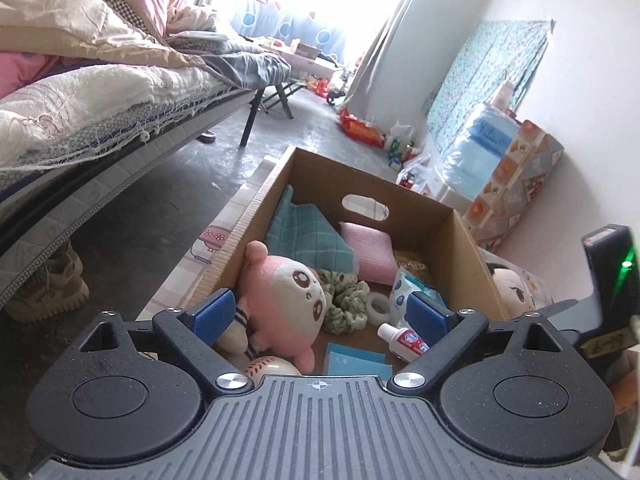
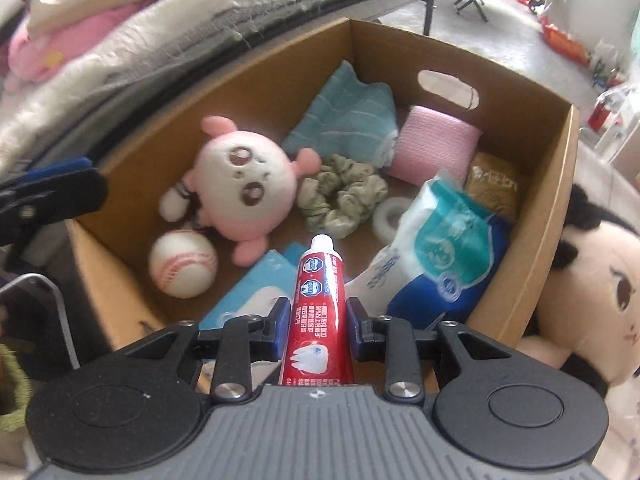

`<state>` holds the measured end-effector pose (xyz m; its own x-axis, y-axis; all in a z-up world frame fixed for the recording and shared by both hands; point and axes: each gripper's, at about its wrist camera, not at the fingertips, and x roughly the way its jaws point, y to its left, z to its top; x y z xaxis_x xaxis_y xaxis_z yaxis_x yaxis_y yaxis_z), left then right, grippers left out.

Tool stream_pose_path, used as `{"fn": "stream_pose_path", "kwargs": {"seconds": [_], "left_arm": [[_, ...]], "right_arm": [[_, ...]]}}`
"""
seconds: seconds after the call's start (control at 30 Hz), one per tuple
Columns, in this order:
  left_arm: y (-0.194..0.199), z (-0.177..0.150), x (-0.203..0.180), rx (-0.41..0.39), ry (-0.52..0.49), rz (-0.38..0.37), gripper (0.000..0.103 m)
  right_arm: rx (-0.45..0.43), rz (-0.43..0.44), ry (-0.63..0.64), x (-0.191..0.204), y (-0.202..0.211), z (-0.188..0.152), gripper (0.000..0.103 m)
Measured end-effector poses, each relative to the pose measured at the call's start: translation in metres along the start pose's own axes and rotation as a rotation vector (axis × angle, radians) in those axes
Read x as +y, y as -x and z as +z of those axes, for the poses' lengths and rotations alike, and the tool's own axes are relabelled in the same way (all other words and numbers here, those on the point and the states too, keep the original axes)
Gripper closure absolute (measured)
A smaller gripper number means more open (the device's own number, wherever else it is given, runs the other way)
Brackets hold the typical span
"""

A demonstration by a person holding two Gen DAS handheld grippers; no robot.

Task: Organize soft objects
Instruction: 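Carry the red toothpaste tube with the right tool over the cardboard box, then lower the toothpaste beside the bandage box and open the right tool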

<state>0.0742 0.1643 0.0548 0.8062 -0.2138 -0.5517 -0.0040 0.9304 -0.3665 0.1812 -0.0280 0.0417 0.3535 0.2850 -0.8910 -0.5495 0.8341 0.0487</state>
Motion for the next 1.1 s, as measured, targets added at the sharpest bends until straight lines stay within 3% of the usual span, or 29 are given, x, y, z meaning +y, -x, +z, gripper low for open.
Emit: {"fn": "stream_pose_path", "kwargs": {"seconds": [0.17,0.33,0.47,0.63,0.8,0.93,1.03,1.1], "left_arm": [[-0.003,0.0,0.006,0.011,0.01,-0.012,0.01],[-0.001,0.001,0.009,0.004,0.012,-0.02,0.009],[-0.003,0.001,0.017,0.007,0.037,-0.018,0.009],[-0.005,0.001,0.019,0.018,0.046,-0.019,0.009],[-0.002,0.003,0.018,0.015,0.04,-0.01,0.009],[-0.001,0.003,0.019,0.01,0.036,-0.012,0.009],[-0.003,0.004,0.018,0.02,0.035,-0.007,0.009],[-0.003,0.005,0.018,0.021,0.033,0.0,0.009]], "right_arm": [[0.194,-0.005,0.025,-0.001,-0.033,0.011,0.07],[0.273,-0.024,0.047,0.003,-0.034,0.02,0.069],[0.249,-0.025,0.05,0.001,-0.033,0.025,0.072],[0.281,-0.04,0.047,-0.002,-0.037,0.024,0.075],[0.135,-0.017,0.063,0.001,-0.01,0.046,0.075],[0.059,0.051,0.053,0.002,-0.02,0.065,0.075],[0.108,0.143,0.057,0.007,-0.041,0.071,0.075],[0.169,0.152,0.049,0.006,-0.056,0.07,0.075]]}}
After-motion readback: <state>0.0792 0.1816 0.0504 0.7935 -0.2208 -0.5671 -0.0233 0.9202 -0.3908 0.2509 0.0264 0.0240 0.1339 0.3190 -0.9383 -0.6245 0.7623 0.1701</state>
